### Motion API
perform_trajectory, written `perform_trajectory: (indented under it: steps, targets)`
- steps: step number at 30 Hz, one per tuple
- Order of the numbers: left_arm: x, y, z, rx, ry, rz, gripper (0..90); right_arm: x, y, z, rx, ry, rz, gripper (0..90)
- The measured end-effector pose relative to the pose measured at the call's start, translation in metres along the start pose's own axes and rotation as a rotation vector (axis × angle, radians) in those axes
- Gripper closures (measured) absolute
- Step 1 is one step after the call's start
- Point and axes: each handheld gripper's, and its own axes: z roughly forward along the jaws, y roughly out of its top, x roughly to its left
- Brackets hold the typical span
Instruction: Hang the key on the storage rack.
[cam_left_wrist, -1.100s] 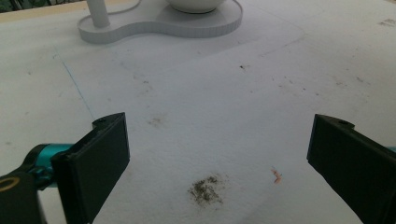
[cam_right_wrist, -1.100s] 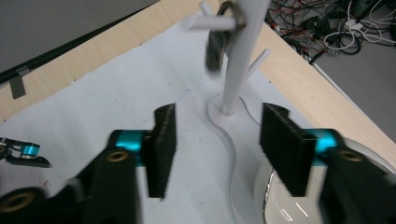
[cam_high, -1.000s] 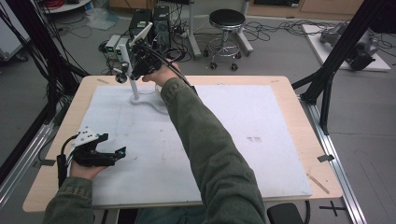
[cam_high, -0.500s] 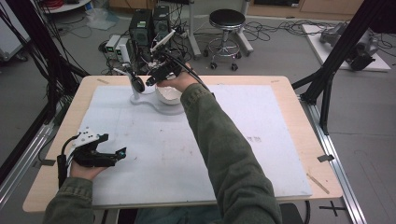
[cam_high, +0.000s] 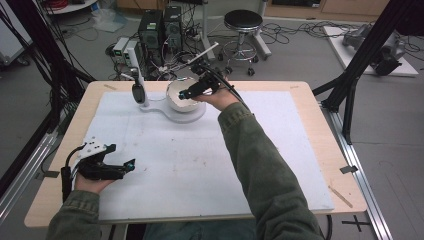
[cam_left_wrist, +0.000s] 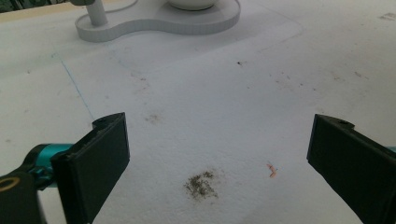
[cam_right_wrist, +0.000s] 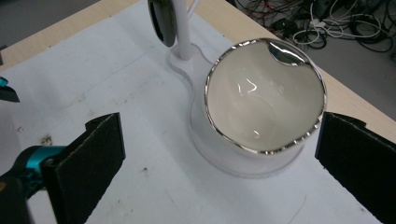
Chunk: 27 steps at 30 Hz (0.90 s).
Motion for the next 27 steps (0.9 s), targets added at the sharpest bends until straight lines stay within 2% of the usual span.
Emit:
perform_trajectory:
  steps: [2, 6, 9, 14, 18, 20, 23, 27]
  targets:
    - [0.0, 0.0, 0.0, 0.002, -0.002, -0.003, 6.2, -0.003, -0.007, -0.006, 0.011, -0.008, 0.002, 0.6]
    - [0.001, 0.0, 0.0, 0.013, -0.001, -0.004, 6.2, -0.01, -0.024, -0.018, -0.01, -0.023, 0.014, 0.6]
    - [0.0, 0.0, 0.0, 0.011, 0.001, -0.005, 6.2, -0.015, -0.037, -0.023, 0.0, -0.029, 0.021, 0.6]
    - [0.0, 0.0, 0.0, 0.013, 0.0, -0.006, 6.2, -0.021, -0.056, -0.034, -0.014, -0.039, 0.03, 0.6]
    - [-0.001, 0.0, -0.001, 0.012, -0.002, -0.006, 6.2, -0.022, -0.07, -0.044, -0.025, -0.051, 0.035, 0.6]
    - [-0.001, 0.001, -0.001, 0.01, 0.0, -0.005, 6.2, -0.021, -0.077, -0.049, -0.011, -0.057, 0.041, 0.6]
    - [-0.001, 0.001, -0.001, 0.006, 0.001, -0.007, 6.2, -0.02, -0.089, -0.056, -0.033, -0.062, 0.054, 0.6]
    - [-0.001, 0.001, 0.0, 0.007, 0.002, -0.009, 6.2, -0.019, -0.105, -0.061, -0.034, -0.063, 0.051, 0.6]
